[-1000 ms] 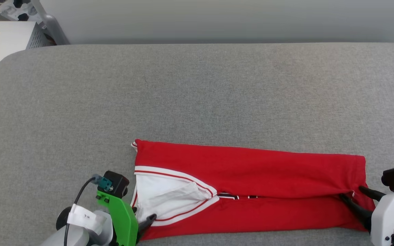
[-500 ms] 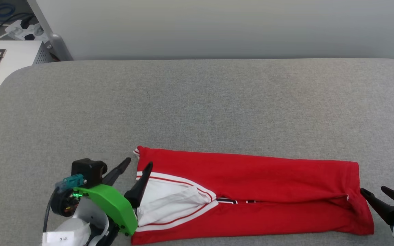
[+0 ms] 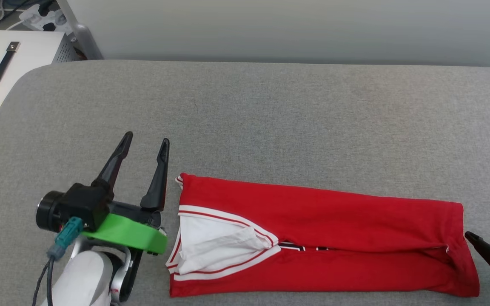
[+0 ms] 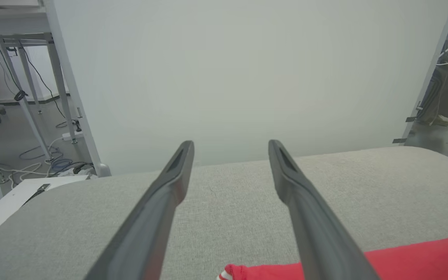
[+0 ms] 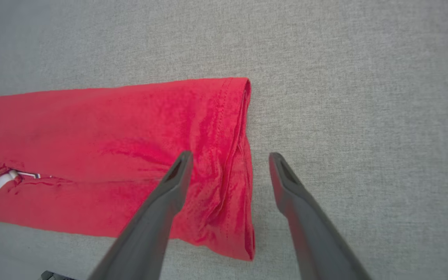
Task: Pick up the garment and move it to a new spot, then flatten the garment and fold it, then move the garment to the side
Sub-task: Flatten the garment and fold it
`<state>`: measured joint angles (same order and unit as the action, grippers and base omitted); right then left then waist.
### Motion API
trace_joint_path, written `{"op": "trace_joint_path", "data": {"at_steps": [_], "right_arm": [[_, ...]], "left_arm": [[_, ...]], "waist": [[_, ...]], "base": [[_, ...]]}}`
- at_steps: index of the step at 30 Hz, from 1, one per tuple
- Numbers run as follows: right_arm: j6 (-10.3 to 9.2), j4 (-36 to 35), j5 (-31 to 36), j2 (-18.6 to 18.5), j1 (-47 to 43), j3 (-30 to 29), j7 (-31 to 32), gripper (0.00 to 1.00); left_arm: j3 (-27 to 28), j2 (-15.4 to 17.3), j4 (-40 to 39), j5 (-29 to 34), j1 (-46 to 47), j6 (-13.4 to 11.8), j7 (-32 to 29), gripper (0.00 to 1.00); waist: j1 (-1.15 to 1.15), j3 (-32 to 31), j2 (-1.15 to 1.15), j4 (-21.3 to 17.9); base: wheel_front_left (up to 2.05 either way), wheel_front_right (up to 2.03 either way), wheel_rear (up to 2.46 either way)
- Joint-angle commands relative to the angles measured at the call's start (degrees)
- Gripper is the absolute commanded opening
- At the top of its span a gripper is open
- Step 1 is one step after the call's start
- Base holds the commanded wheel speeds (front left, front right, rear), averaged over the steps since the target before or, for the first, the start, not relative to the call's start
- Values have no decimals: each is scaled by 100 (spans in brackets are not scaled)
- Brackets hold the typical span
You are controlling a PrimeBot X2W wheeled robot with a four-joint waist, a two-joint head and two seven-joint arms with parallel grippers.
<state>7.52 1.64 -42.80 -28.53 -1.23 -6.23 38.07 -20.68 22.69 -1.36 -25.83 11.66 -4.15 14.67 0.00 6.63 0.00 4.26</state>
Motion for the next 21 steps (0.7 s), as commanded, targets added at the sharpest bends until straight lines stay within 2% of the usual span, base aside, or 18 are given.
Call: {"op": "trace_joint_path", "data": {"at_steps": [1, 5, 12, 21], "right_arm": [[-3, -27, 144, 119, 40, -131, 90, 100], [-3, -1, 334, 555, 150, -560, 471, 100], [-3, 112, 673, 1002, 426, -1095, 1005, 100], [-3, 489, 805, 1224, 579, -1345, 1340, 100]], "left_arm": [[193, -162, -108, 286, -209, 69, 31, 100], [758, -641, -468, 933, -468, 350, 31, 100], [1167, -1151, -452, 1520, -650, 906, 32, 100], [1384, -1437, -401, 1733, -534, 1132, 32, 100]], "waist": [[0, 60, 0, 46], [0, 147, 0, 113], [0, 339, 0, 220], [0, 601, 0, 379]], "base": [[0, 0, 0], [0, 0, 0], [0, 0, 0], [0, 0, 0]]}}
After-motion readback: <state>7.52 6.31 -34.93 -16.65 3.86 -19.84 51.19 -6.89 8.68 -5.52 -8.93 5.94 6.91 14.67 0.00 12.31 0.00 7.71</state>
